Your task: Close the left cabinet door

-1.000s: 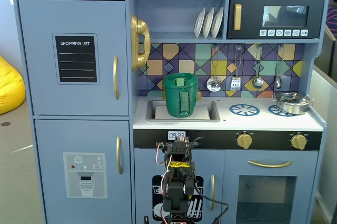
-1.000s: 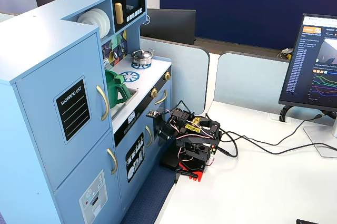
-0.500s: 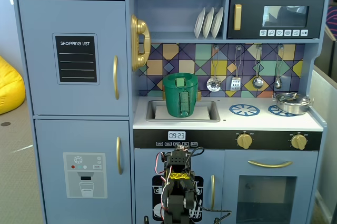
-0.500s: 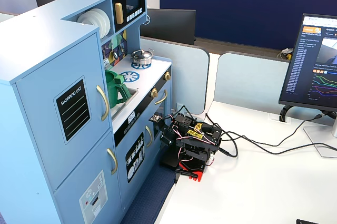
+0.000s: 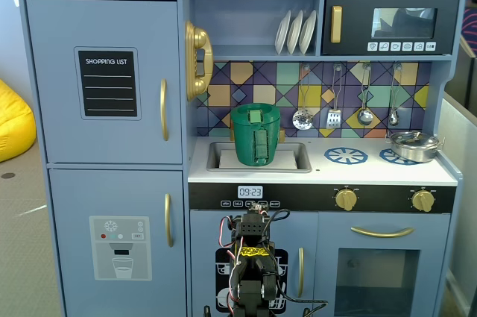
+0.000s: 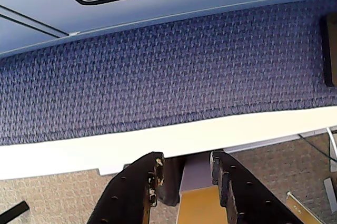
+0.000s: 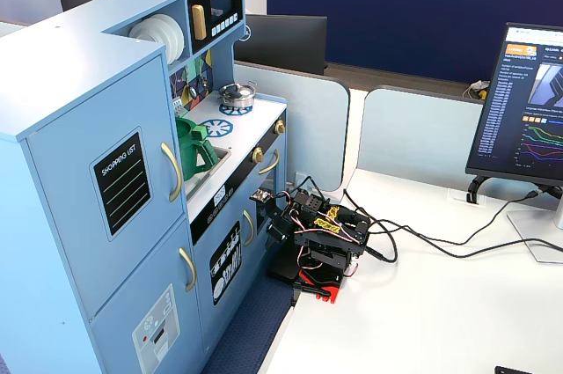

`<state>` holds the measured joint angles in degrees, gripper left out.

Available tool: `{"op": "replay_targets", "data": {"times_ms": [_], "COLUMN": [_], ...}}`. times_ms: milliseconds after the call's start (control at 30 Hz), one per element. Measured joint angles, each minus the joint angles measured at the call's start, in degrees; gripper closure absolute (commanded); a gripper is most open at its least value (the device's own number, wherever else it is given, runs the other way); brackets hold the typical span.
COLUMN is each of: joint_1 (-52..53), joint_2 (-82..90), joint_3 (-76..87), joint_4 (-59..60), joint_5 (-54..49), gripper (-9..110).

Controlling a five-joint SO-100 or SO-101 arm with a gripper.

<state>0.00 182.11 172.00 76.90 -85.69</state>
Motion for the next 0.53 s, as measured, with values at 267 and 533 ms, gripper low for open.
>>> {"op": "replay_targets", "data": {"times_ms": [267, 533], "joint_1": [0.35, 0.35], "joint_2": [0.00, 0.00], "joint_3": [0.00, 0.00], "joint_4": [0.00, 0.00], "joint_5": [-0.70, -0.70], "gripper": [101, 100]}}
